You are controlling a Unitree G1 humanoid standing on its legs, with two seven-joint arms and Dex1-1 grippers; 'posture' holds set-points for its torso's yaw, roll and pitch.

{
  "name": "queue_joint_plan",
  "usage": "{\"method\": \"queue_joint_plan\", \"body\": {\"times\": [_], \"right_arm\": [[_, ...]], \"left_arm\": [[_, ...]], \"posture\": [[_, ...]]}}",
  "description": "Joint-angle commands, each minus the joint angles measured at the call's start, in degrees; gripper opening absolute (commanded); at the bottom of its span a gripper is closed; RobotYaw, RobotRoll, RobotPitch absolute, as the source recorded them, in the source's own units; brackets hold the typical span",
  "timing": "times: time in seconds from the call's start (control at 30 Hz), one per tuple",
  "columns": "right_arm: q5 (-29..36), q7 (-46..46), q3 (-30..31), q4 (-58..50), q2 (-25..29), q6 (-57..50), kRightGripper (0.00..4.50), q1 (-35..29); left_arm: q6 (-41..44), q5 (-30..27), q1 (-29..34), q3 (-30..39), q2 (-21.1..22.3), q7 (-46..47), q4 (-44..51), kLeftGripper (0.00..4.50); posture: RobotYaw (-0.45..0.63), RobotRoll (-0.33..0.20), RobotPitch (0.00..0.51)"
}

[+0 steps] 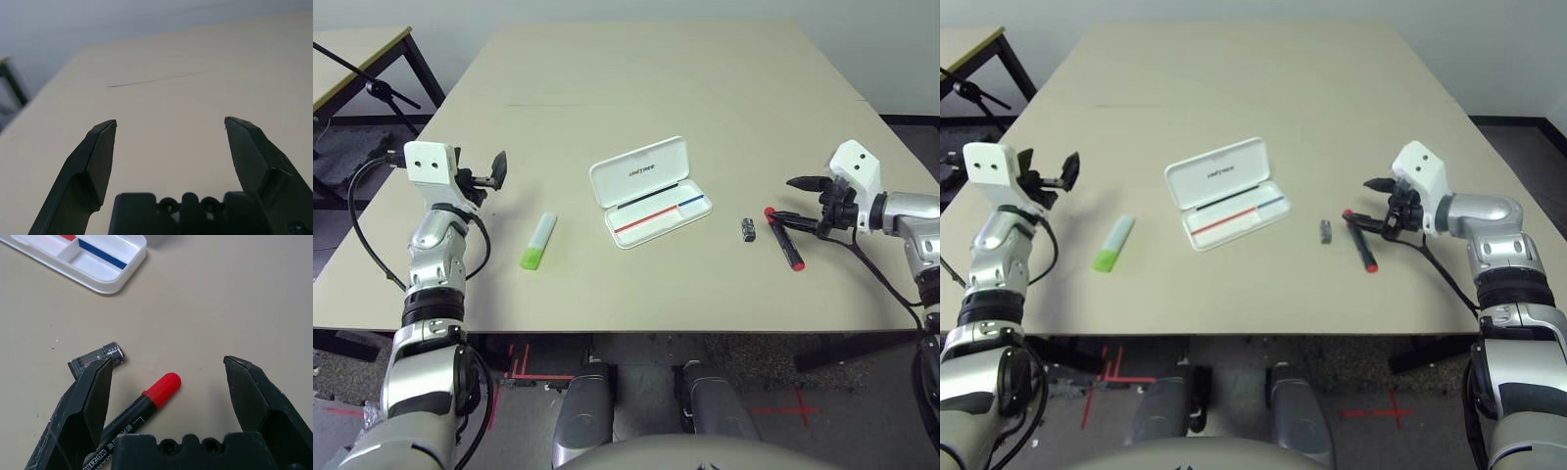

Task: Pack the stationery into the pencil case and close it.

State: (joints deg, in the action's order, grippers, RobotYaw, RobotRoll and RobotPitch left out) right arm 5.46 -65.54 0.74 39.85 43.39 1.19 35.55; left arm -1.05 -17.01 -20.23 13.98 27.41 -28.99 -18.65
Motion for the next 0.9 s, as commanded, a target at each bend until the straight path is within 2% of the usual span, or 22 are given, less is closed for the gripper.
{"method": "queue_joint_plan", "body": {"times": [0.03, 0.13, 0.2, 0.37, 0.57, 0.9], "right_arm": [[-0.90, -0.10, 0.67, 1.27, -0.38, 0.82, 4.50, 0.52], [-1.30, -0.17, 1.04, 2.43, -0.86, 1.35, 4.50, 1.04], [-1.66, -0.17, 1.29, 3.39, -1.21, 1.72, 4.50, 1.57], [-2.42, -0.53, 1.88, 4.59, -2.06, 2.06, 4.50, 2.80], [-2.92, -0.85, 2.02, 5.41, -2.54, 2.32, 4.50, 3.69], [-3.57, 0.06, 1.80, 4.55, -2.33, 2.11, 4.50, 3.24]], "left_arm": [[9.41, -4.08, 6.94, -4.31, 0.72, -4.91, 15.61, 4.44], [17.19, -6.71, 12.27, -6.79, 2.79, -7.47, 26.80, 4.44], [20.25, -6.48, 14.21, -9.02, 4.38, -8.87, 31.45, 4.44], [25.20, -4.36, 13.03, -16.33, 6.42, -11.25, 37.02, 4.44], [30.44, -0.71, 6.51, -25.11, 6.61, -13.22, 36.36, 4.44], [35.83, 2.42, -0.06, -33.55, 5.48, -17.11, 31.82, 4.44]], "posture": [[0.11, 0.000, 0.082], [0.12, 0.000, 0.084], [0.12, 0.000, 0.086], [0.13, 0.000, 0.092], [0.13, 0.000, 0.098], [0.10, 0.000, 0.102]]}}
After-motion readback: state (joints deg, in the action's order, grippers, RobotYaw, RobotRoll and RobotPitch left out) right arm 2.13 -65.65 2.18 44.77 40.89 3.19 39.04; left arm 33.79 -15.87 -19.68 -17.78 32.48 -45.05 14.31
